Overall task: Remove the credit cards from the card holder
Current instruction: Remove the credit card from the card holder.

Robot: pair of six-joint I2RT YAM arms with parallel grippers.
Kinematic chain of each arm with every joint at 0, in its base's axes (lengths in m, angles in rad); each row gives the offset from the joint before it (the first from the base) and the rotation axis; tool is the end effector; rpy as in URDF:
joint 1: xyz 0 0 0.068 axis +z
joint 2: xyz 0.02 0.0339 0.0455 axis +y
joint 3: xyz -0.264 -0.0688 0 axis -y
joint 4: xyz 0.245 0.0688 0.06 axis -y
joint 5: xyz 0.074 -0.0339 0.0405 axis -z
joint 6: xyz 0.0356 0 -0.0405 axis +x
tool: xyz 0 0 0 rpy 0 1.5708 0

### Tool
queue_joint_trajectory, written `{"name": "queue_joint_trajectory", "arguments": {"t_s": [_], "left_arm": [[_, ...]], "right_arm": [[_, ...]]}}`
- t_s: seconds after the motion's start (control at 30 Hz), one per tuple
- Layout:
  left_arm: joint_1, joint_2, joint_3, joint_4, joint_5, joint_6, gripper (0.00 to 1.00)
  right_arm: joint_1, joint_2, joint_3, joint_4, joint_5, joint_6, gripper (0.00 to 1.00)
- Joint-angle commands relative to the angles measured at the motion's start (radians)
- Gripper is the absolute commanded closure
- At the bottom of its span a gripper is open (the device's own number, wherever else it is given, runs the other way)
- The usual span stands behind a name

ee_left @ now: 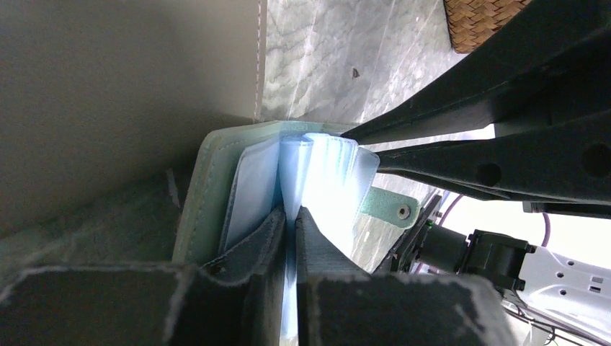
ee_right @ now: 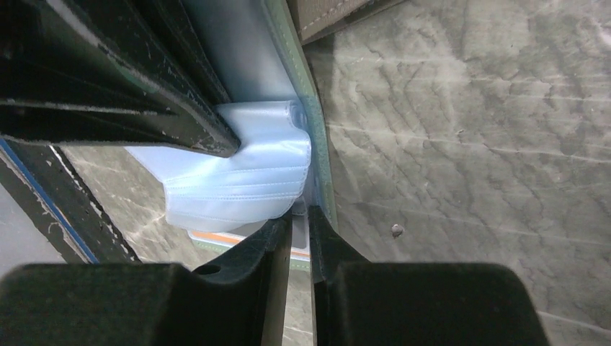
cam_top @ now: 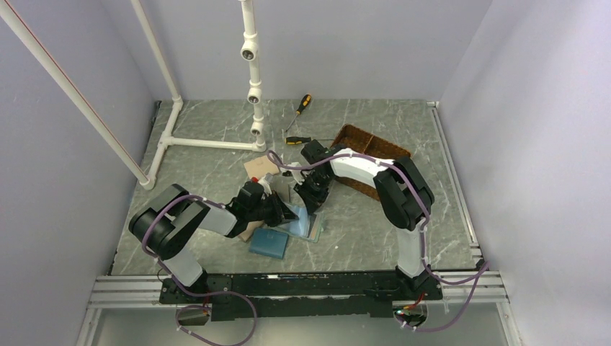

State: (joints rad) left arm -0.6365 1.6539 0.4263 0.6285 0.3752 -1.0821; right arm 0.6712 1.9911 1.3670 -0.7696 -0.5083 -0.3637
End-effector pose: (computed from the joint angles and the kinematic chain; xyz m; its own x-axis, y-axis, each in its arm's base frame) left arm 0.2088 -0.1706 0.1057 -0.9161 -0.3445 -0.2053 -0.0265 0.5628 -0.8262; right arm 0.2869 0.2500 0.1566 -0.5033 -0.7965 -0.3351 -0.8447 0.3717 0.3851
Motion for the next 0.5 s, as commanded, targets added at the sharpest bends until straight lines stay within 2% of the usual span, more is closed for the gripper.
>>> {"name": "queue_joint_trajectory", "arguments": {"t_s": [0.0,0.2,0.47], "left_arm": [[-0.008,0.026,-0.015,-0.012,0.041,0.025,0.84],[-0.007,0.028,-0.024,0.021,0.068,0.027,0.69],[-0.008,0.002,-0.042,0.04,0.086,0.035,0.4]], "right_arm": [[0.042,0.035,0.024,0.078,-0.063,0.065,0.83],[0.041,0.044,0.019,0.121,-0.065,0.126,0.81],[0.041,0.06,0.02,0.144,-0.115,0.173,0.8]]}}
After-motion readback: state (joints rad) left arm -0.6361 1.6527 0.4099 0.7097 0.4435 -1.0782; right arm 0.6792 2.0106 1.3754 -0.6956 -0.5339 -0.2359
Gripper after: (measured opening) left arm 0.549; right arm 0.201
